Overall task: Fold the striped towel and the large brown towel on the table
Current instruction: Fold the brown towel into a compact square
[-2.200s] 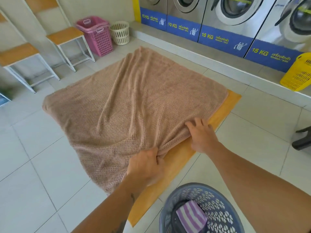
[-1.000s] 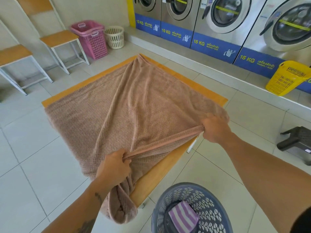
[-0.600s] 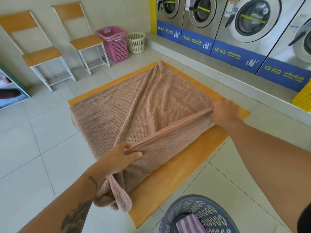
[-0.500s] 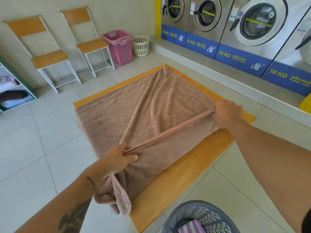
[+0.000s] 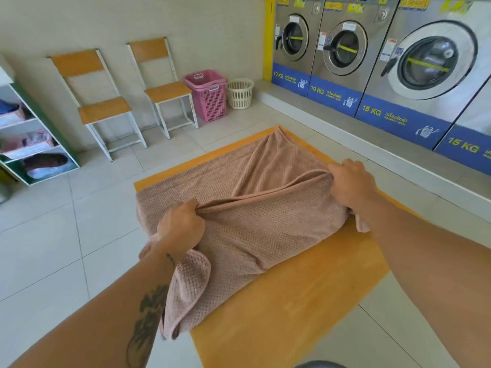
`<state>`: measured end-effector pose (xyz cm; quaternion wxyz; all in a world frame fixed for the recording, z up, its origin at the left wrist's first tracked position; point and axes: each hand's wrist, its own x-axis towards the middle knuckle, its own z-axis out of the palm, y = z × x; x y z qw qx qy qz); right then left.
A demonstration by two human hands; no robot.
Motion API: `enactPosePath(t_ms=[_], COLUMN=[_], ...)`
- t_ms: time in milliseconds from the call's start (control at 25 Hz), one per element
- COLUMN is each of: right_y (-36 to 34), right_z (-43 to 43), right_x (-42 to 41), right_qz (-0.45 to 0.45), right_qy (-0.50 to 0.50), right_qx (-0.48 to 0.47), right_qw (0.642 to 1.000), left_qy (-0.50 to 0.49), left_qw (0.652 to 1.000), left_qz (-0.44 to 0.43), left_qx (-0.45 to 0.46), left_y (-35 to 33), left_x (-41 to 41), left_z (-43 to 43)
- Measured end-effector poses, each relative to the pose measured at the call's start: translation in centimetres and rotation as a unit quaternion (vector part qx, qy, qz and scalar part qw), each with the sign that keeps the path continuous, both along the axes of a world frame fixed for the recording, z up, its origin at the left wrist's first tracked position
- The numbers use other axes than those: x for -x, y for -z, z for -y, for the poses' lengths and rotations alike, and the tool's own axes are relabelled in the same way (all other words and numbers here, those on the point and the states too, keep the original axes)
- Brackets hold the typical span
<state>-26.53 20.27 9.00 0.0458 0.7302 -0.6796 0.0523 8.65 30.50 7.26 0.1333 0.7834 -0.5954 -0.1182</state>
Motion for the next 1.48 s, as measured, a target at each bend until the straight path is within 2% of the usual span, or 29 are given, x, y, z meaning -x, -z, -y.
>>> enactPosePath(t_ms=[120, 200, 320, 560, 760, 960, 1160, 1280, 1360, 1480], right_y=[-1.1, -1.7, -2.4, -0.9, 3.3, 7.6, 7.0, 6.5, 7.1, 7.1], right_z=[2.8, 5.3, 9.6, 21.4, 27.3, 29.1, 31.3, 31.0, 29.3, 24.6], right_x=[-1.5, -3.4, -7.2, -15.8, -21.9, -24.3, -23.9, -23.1, -22.4, -22.2], right_qz=[-0.014, -0.011, -0.020, -0.077, -0.118, -0.134, -0.144, -0.147, -0.109, -0.011], right_qy=[-0.005, -0.009, -0.028, -0.062, -0.095, -0.076, -0.035, 0.030, 0.060, 0.062], right_qx=[0.011, 0.020, 0.011, 0.030, -0.008, -0.043, -0.027, -0.101, -0.146, -0.140], right_qw=[1.000, 1.000, 0.999, 0.995, 0.988, 0.987, 0.989, 0.984, 0.981, 0.988], left_qy=[0.003, 0.004, 0.004, -0.026, -0.013, 0.005, 0.015, 0.016, 0.020, 0.010], left_qw=[0.996, 0.992, 0.989, 0.990, 0.996, 0.999, 0.998, 0.997, 0.998, 0.998], left_qz=[0.039, 0.072, 0.067, 0.039, 0.035, 0.041, 0.047, 0.057, 0.060, 0.063], left_qx=[0.080, 0.105, 0.128, 0.135, 0.087, -0.002, 0.048, 0.044, 0.028, 0.007], left_y=[0.4, 0.8, 1.9, 5.6, 10.0, 13.2, 15.1, 15.6, 15.1, 13.7], left_x=[-1.5, -3.3, -6.8, -14.5, -18.6, -19.7, -20.5, -20.5, -20.6, -20.9], left_z=[2.0, 4.2, 8.3, 18.4, 24.2, 25.1, 24.2, 24.3, 24.4, 23.5])
